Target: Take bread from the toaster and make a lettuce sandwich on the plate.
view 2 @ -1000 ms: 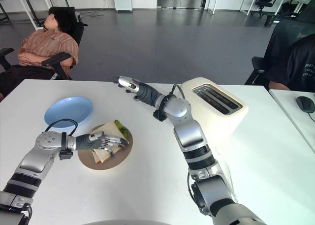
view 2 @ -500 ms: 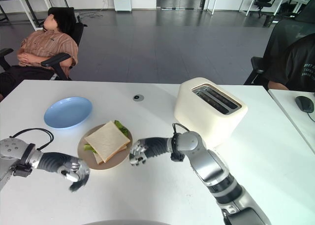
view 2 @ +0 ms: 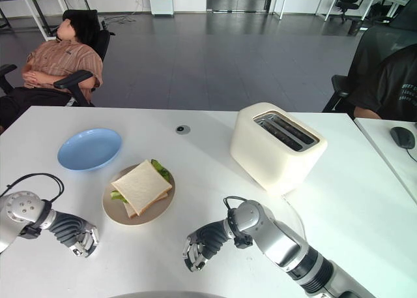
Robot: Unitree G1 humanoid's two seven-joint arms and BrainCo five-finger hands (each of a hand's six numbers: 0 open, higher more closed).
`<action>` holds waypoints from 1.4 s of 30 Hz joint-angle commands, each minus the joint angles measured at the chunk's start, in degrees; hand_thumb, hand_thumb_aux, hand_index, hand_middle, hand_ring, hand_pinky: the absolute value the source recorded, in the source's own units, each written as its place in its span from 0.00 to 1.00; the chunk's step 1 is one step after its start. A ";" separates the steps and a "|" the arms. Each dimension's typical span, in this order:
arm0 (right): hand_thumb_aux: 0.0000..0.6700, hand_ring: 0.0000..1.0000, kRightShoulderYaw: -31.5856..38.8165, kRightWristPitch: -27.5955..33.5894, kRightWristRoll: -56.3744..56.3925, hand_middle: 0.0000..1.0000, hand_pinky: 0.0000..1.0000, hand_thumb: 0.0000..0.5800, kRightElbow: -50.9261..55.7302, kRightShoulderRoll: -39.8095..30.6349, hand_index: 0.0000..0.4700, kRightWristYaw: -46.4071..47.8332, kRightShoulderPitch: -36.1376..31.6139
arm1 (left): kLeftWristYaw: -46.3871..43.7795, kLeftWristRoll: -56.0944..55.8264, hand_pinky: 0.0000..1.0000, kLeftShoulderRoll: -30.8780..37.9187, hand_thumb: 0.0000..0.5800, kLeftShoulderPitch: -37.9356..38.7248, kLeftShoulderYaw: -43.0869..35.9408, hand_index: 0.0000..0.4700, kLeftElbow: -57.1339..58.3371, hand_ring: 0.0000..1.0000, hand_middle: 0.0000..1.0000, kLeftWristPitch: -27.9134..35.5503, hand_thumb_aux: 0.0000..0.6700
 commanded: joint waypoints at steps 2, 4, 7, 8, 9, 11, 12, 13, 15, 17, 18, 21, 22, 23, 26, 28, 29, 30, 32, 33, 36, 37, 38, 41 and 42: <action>1.00 1.00 0.49 -3.53 -1.68 1.00 1.00 1.00 5.47 1.17 1.00 -0.15 -2.89 | 2.14 1.95 1.00 -5.49 1.00 -3.12 -3.24 1.00 0.88 1.00 1.00 0.35 1.00; 1.00 1.00 0.76 -5.37 -1.73 1.00 1.00 1.00 8.03 2.12 1.00 0.44 -4.18 | 3.81 2.95 1.00 -7.56 1.00 -3.98 -3.97 1.00 2.33 1.00 1.00 0.54 1.00; 1.00 1.00 0.48 -6.68 -1.97 1.00 1.00 1.00 10.38 2.58 1.00 0.27 -4.56 | 4.86 5.16 1.00 -11.22 1.00 -8.17 -6.19 1.00 6.94 1.00 1.00 -0.89 1.00; 1.00 1.00 0.33 -6.96 -2.06 1.00 1.00 1.00 11.10 2.71 1.00 0.08 -4.59 | 5.06 5.67 1.00 -12.25 1.00 -9.70 -6.80 1.00 8.61 1.00 1.00 -1.38 1.00; 1.00 1.00 0.15 -7.25 -2.10 1.00 1.00 1.00 11.75 2.79 1.00 -0.12 -4.59 | 5.33 6.61 1.00 -13.21 1.00 -11.49 -7.50 1.00 10.56 1.00 1.00 -2.15 1.00; 1.00 1.00 -0.18 -7.59 -2.01 1.00 1.00 1.00 12.58 2.87 1.00 -0.41 -4.50 | 5.89 8.48 1.00 -15.13 1.00 -15.29 -8.86 1.00 15.03 1.00 1.00 -3.91 1.00; 1.00 1.00 -0.31 -7.70 -2.00 1.00 1.00 1.00 12.95 2.97 1.00 -0.53 -4.53 | 6.47 9.80 1.00 -16.04 1.00 -17.42 -9.65 1.00 17.70 1.00 1.00 -5.10 1.00; 1.00 1.00 -0.45 -7.84 -2.13 1.00 1.00 1.00 13.45 3.15 1.00 -0.77 -4.68 | 7.35 11.42 1.00 -16.95 1.00 -19.67 -10.52 1.00 20.76 1.00 1.00 -6.52 1.00; 1.00 1.00 -1.19 -8.60 -2.65 1.00 1.00 1.00 15.54 4.20 1.00 -2.23 -5.36 | 9.10 13.18 1.00 -19.88 1.00 -24.40 -11.70 1.00 27.22 1.00 1.00 -8.97 1.00; 1.00 1.00 -2.13 -10.47 -3.22 1.00 1.00 1.00 19.69 6.57 1.00 -4.74 -6.77 | 10.41 13.34 1.00 -22.62 1.00 -27.30 -11.91 1.00 31.90 1.00 1.00 -10.16 1.00; 1.00 1.00 -2.54 -11.54 -3.52 1.00 1.00 1.00 22.19 8.00 1.00 -6.16 -7.59 | 11.28 13.73 1.00 -23.80 1.00 -28.60 -12.14 1.00 34.15 1.00 1.00 -10.66 1.00; 1.00 1.00 -3.49 -15.26 -4.69 1.00 1.00 1.00 32.67 13.45 1.00 -10.66 -10.84 | 15.13 15.64 1.00 -27.47 1.00 -32.88 -12.92 1.00 41.91 1.00 1.00 -12.70 1.00; 1.00 1.00 -4.02 -16.80 -5.32 1.00 1.00 1.00 37.35 15.53 1.00 -12.89 -12.37 | 16.39 16.25 1.00 -28.76 1.00 -34.32 -13.16 1.00 44.60 1.00 1.00 -13.40 1.00; 1.00 1.00 -4.73 -18.24 -5.77 1.00 1.00 1.00 41.80 17.35 1.00 -15.09 -13.80 | 17.64 16.67 1.00 -30.03 1.00 -35.67 -13.27 1.00 47.08 1.00 1.00 -14.28 1.00; 1.00 1.00 -7.80 -22.80 -6.59 1.00 1.00 1.00 54.97 21.91 1.00 -21.90 -18.55 | 21.53 17.92 1.00 -33.33 1.00 -39.27 -13.47 1.00 54.10 1.00 1.00 -16.64 1.00; 1.00 1.00 -9.64 -25.74 -7.02 1.00 1.00 1.00 62.60 24.00 1.00 -25.85 -21.30 | 24.42 18.28 1.00 -35.15 1.00 -41.21 -13.21 1.00 58.32 1.00 1.00 -18.23 1.00; 1.00 1.00 -10.51 -27.13 -7.23 1.00 1.00 1.00 66.00 24.83 1.00 -27.82 -22.49 | 25.85 18.49 1.00 -35.98 1.00 -42.14 -13.12 1.00 60.35 1.00 1.00 -19.04 1.00; 1.00 1.00 -11.13 -28.40 -7.50 1.00 1.00 1.00 69.00 25.55 1.00 -29.07 -23.58 | 26.98 18.73 1.00 -36.56 1.00 -42.87 -13.15 1.00 62.11 1.00 1.00 -19.76 1.00; 1.00 1.00 -11.84 -30.54 -7.93 1.00 1.00 1.00 73.11 26.37 1.00 -30.08 -24.94 | 28.49 18.73 1.00 -37.52 1.00 -43.78 -12.80 1.00 64.57 1.00 1.00 -21.02 1.00; 1.00 1.00 -12.08 -31.49 -8.10 1.00 1.00 1.00 74.48 26.54 1.00 -30.12 -25.31 | 28.85 18.54 1.00 -37.89 1.00 -44.06 -12.51 1.00 65.33 1.00 1.00 -21.67 1.00; 1.00 1.00 -13.19 -33.26 -8.11 1.00 1.00 1.00 74.82 25.79 1.00 -28.90 -25.03 | 27.69 16.96 1.00 -38.54 1.00 -44.40 -11.22 1.00 65.45 1.00 1.00 -23.60 1.00; 1.00 1.00 -13.71 -33.44 -7.71 1.00 1.00 1.00 73.30 25.13 1.00 -27.91 -24.55 | 26.14 15.93 1.00 -38.42 1.00 -44.20 -10.49 1.00 64.25 1.00 1.00 -23.95 1.00; 1.00 1.00 -14.39 -33.04 -6.91 1.00 1.00 1.00 70.32 24.20 1.00 -26.48 -23.72 | 23.62 14.66 1.00 -37.72 1.00 -43.43 -9.90 1.00 61.22 1.00 1.00 -24.08 1.00; 1.00 1.00 -17.74 -29.11 -2.73 1.00 1.00 1.00 56.28 20.94 1.00 -21.83 -19.73 | 14.70 6.30 1.00 -35.00 1.00 -38.78 -5.96 1.00 46.32 1.00 1.00 -19.94 1.00; 1.00 1.00 -19.90 -27.09 -0.52 1.00 1.00 1.00 49.85 19.94 1.00 -21.24 -18.05 | 11.65 0.85 1.00 -34.07 1.00 -36.10 -3.31 1.00 38.60 1.00 1.00 -16.00 1.00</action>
